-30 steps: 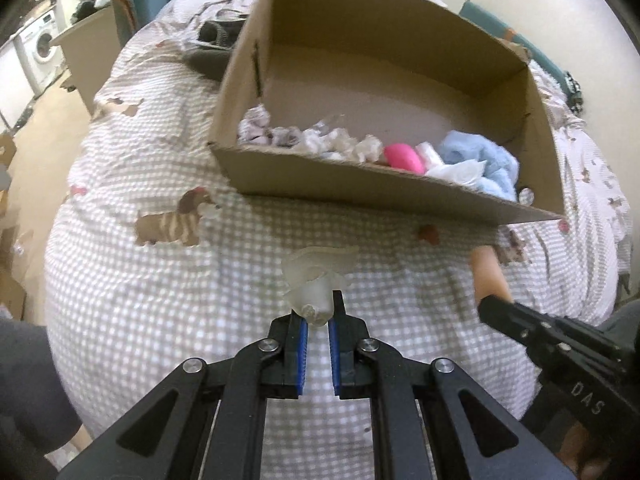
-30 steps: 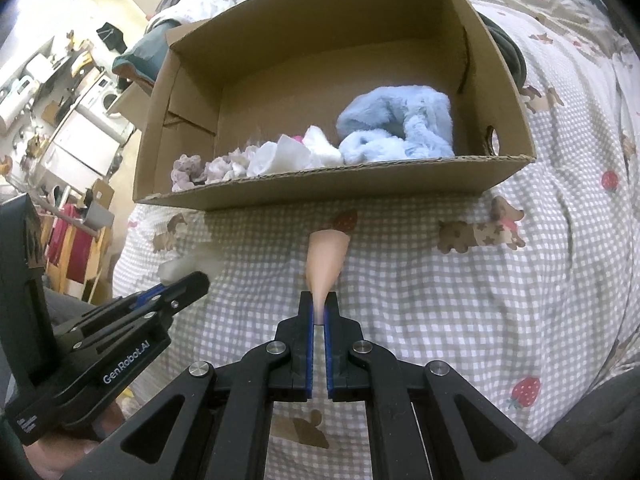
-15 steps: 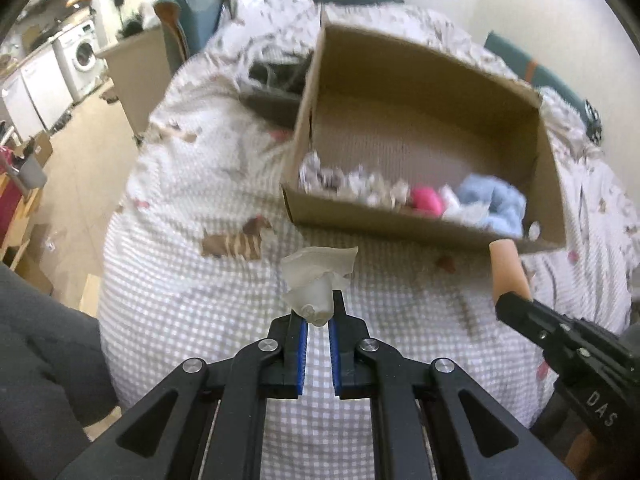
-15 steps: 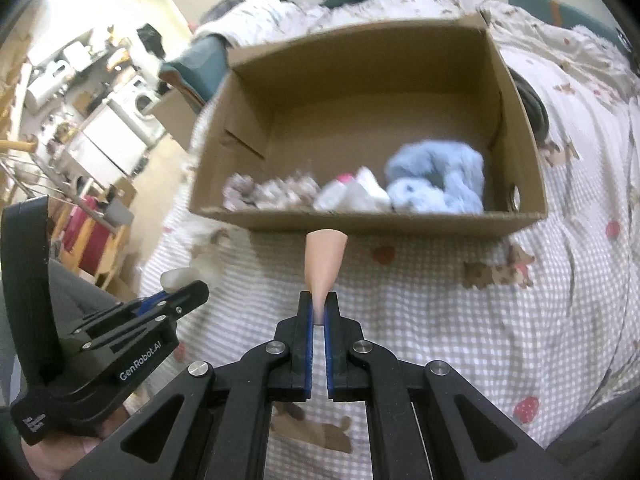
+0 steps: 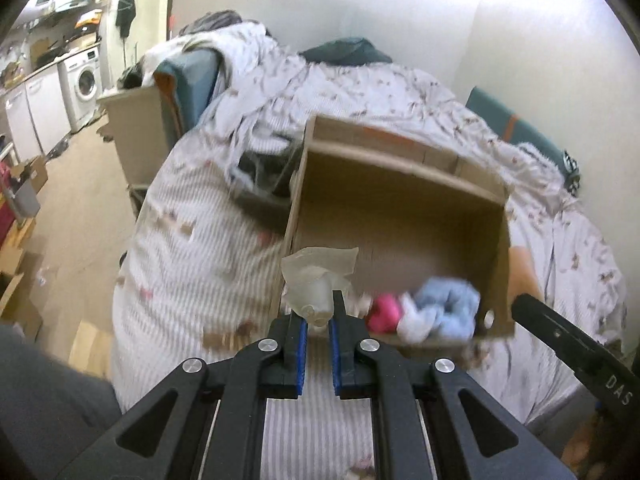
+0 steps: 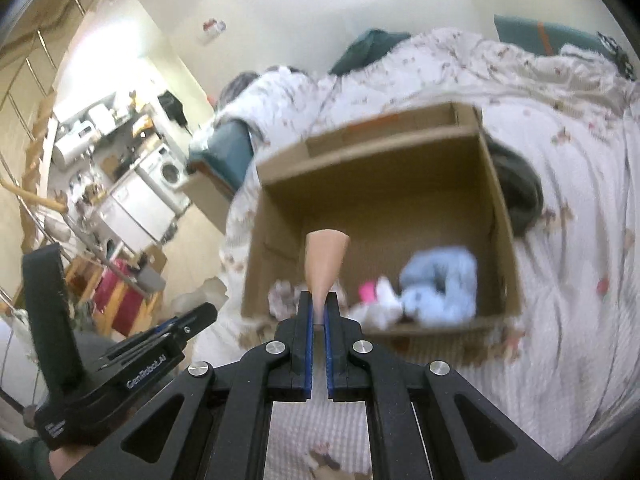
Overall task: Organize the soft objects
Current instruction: 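Carry the cone and clear wrapper into the box and open both grippers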
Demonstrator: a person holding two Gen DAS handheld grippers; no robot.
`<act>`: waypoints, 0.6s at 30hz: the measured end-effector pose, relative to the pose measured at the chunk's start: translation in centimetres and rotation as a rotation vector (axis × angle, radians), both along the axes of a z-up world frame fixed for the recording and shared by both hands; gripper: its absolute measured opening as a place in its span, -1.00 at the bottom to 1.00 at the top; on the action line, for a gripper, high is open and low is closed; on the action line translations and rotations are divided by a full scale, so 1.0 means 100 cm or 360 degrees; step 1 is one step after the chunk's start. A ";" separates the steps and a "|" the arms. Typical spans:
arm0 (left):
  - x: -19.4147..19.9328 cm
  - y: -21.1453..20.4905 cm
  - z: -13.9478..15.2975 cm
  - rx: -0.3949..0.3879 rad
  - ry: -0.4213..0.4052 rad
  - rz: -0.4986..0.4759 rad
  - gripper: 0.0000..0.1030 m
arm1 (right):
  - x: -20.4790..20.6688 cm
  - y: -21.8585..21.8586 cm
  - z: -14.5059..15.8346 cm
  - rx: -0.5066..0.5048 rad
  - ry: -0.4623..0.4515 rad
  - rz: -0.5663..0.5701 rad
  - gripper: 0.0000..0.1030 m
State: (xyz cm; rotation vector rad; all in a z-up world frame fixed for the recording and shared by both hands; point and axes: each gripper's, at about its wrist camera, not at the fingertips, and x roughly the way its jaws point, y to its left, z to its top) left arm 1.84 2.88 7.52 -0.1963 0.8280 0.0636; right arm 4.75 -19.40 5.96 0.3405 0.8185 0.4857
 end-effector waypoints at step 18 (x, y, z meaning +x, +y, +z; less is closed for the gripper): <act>0.091 -0.008 -0.028 0.0104 0.0044 -0.0151 -0.82 | 0.089 -0.023 -0.019 -0.0150 0.0052 -0.0047 -0.88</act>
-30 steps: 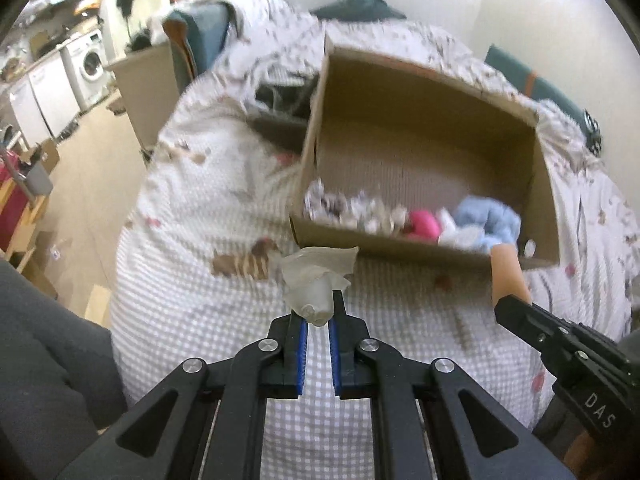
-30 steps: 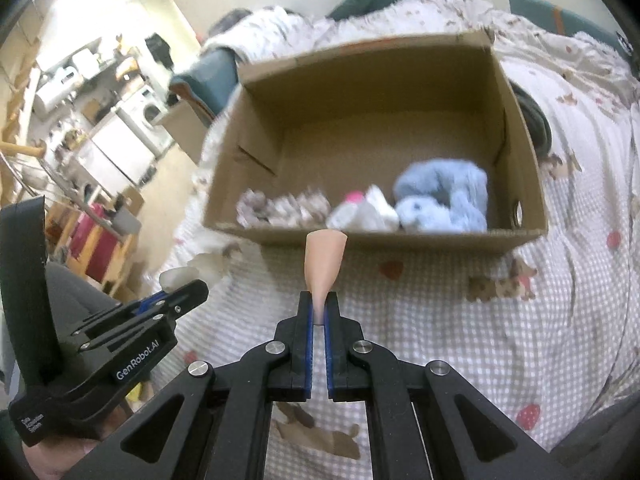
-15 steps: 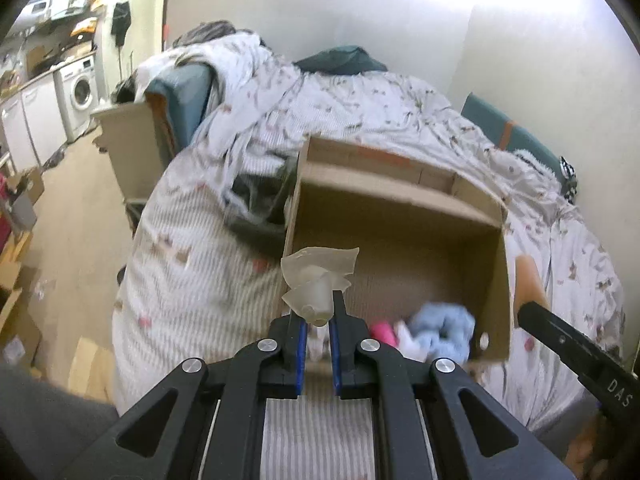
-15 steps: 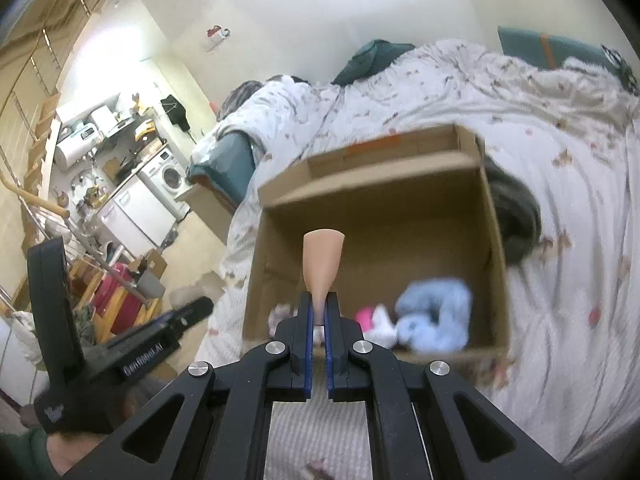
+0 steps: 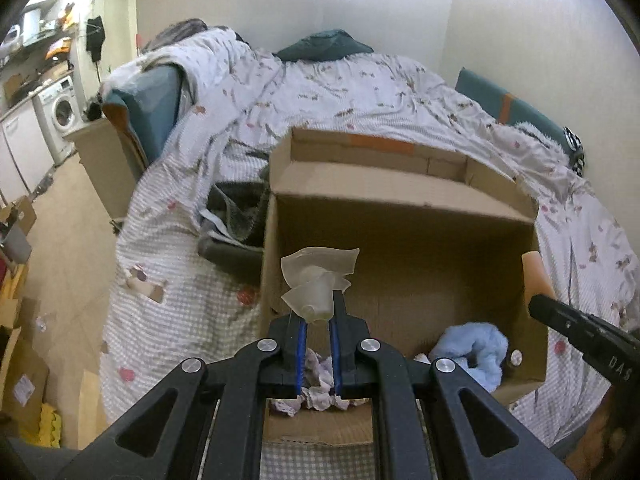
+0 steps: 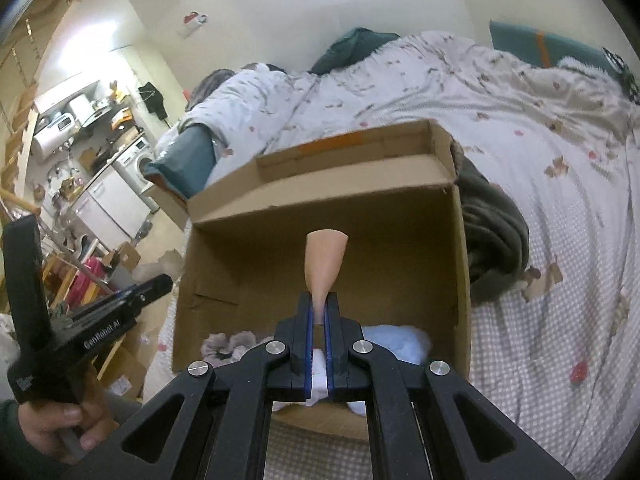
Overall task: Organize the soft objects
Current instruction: 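Carry the cone and clear wrapper into the box and open both grippers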
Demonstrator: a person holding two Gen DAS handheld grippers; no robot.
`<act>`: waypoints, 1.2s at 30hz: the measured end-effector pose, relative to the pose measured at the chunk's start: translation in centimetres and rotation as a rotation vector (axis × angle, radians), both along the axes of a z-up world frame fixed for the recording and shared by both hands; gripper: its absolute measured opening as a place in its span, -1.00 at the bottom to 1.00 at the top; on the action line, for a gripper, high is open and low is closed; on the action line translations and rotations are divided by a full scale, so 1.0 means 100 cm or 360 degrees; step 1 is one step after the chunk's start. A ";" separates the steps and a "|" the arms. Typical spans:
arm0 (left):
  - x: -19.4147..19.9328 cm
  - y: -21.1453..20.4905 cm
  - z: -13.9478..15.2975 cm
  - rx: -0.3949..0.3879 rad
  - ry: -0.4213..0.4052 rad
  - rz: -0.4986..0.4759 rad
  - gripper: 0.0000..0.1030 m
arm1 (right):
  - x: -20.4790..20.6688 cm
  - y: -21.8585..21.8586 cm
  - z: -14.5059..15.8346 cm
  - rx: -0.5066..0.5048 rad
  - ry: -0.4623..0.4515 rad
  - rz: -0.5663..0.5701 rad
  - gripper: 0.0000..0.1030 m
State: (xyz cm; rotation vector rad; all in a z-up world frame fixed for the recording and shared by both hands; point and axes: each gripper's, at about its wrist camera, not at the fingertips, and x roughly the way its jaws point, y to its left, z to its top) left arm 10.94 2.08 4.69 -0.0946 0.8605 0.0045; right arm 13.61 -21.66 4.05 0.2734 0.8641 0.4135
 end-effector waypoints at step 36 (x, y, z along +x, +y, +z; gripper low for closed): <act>-0.009 -0.038 -0.033 0.0065 0.0077 -0.0238 0.16 | 0.003 0.016 -0.034 0.0009 0.0182 0.0048 0.57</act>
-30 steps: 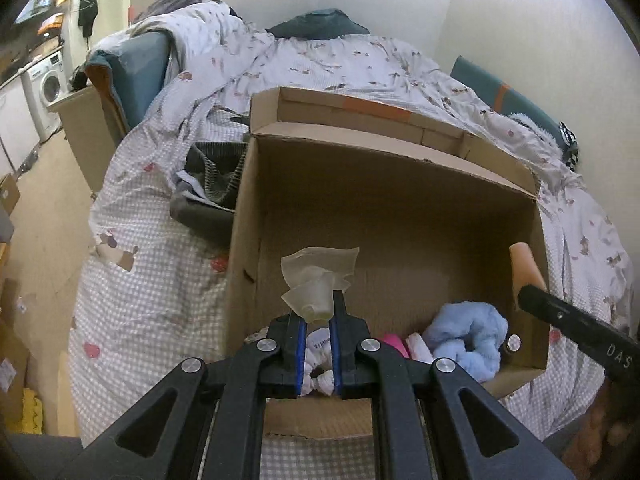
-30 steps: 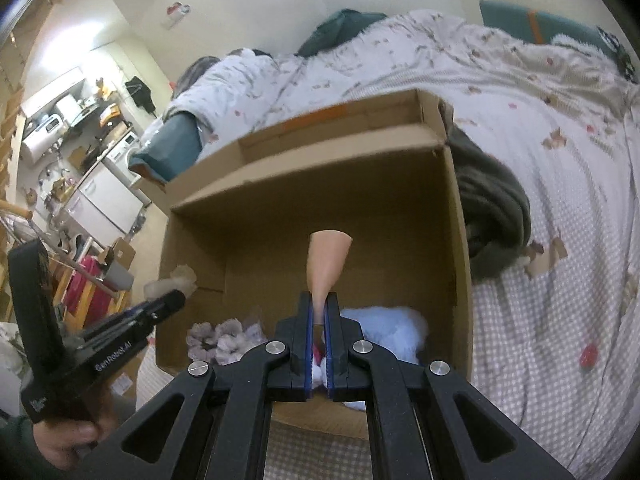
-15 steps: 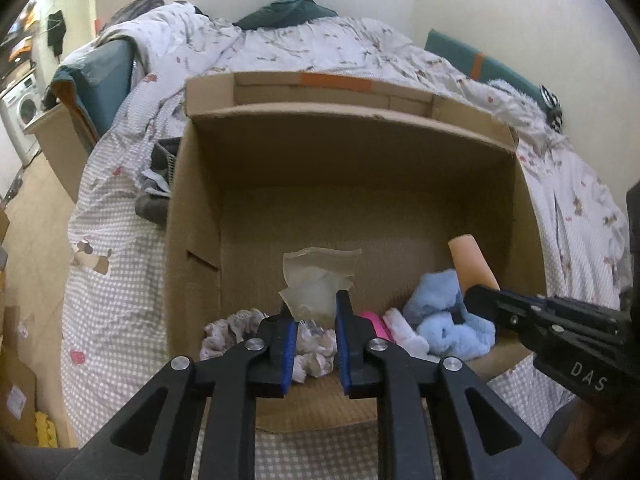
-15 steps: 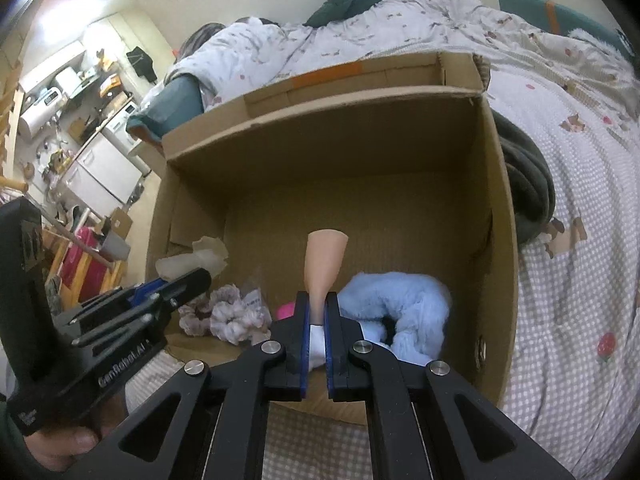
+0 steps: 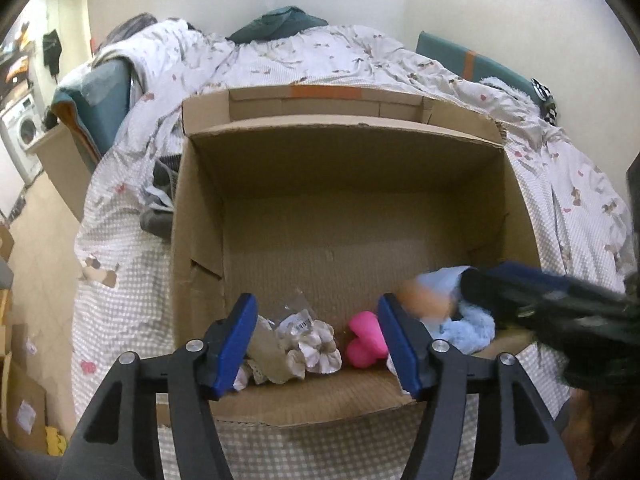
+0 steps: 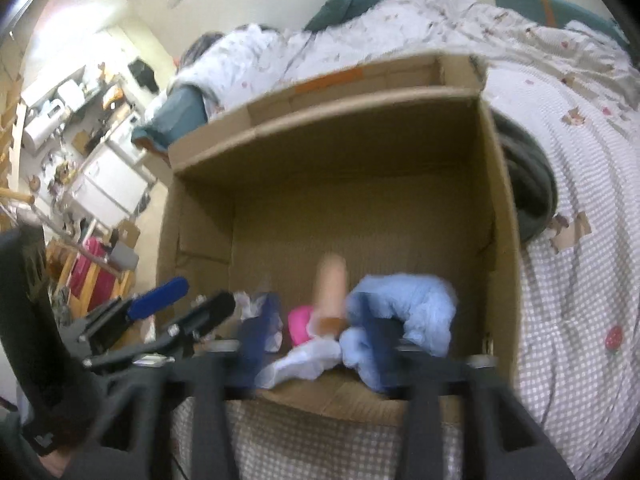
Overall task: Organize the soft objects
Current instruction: 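Carry the cone and clear wrapper into the box and open both grippers, then lift both open tools out of the box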
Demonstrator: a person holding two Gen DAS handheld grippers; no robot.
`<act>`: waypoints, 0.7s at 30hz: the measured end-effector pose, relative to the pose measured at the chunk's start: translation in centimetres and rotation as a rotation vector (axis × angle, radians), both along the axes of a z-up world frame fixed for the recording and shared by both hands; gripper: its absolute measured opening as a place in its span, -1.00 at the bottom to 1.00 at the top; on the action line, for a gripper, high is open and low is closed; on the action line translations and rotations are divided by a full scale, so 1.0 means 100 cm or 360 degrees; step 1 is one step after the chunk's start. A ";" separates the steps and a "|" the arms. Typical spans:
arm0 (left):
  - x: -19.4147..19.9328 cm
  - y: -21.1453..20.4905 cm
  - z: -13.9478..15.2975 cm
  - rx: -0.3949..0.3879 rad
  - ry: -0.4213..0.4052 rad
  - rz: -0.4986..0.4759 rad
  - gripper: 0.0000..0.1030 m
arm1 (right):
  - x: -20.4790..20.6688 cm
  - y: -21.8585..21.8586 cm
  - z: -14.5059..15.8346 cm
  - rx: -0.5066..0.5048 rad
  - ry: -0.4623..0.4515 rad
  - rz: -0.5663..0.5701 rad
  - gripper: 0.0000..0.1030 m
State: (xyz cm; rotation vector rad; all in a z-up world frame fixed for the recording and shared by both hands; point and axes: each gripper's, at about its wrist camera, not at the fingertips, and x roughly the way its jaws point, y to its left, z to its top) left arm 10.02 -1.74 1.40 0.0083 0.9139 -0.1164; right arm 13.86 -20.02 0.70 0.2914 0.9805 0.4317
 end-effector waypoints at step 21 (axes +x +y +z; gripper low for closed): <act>-0.076 0.043 0.082 -0.0003 -0.0286 0.0199 0.84 | -0.073 -0.023 0.089 -0.0097 -0.0455 -0.0173 1.00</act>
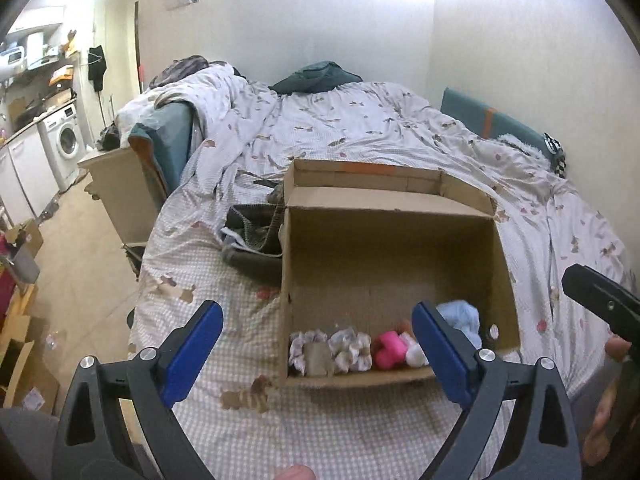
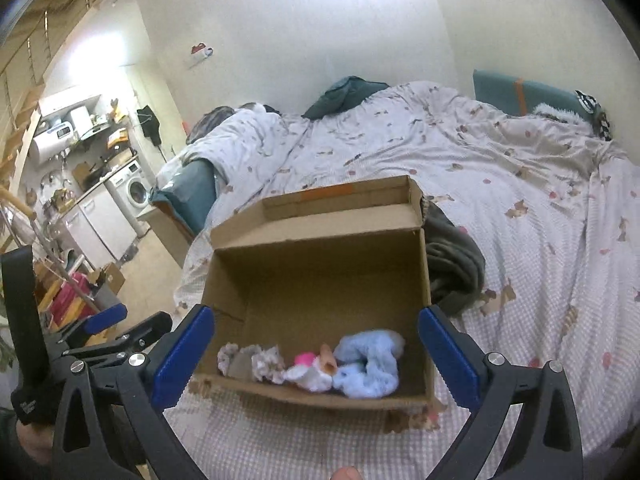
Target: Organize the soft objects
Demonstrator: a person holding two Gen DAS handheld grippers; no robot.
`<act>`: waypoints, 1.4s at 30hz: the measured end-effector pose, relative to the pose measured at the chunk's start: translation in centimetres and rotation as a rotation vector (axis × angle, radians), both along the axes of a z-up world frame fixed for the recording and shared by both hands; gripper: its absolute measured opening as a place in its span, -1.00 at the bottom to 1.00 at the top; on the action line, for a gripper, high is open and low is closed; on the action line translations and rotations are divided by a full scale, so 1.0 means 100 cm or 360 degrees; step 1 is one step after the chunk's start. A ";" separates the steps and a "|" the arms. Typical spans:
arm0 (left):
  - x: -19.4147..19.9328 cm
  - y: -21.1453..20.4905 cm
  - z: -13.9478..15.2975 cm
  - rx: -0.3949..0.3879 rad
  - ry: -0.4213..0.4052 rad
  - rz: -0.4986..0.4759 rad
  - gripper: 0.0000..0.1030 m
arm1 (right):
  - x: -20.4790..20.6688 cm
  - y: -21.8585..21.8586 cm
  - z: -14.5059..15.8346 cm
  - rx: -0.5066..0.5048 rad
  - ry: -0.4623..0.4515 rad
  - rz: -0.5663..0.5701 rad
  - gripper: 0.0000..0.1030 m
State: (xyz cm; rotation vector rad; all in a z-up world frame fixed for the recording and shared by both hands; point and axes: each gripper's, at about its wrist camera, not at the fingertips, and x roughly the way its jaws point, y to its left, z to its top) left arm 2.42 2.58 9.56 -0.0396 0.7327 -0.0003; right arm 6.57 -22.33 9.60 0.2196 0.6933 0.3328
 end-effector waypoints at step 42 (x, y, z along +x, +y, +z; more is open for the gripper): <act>-0.038 -0.004 -0.033 0.0007 0.0026 0.0022 0.99 | -0.037 0.011 -0.048 -0.0185 0.0090 -0.0011 1.00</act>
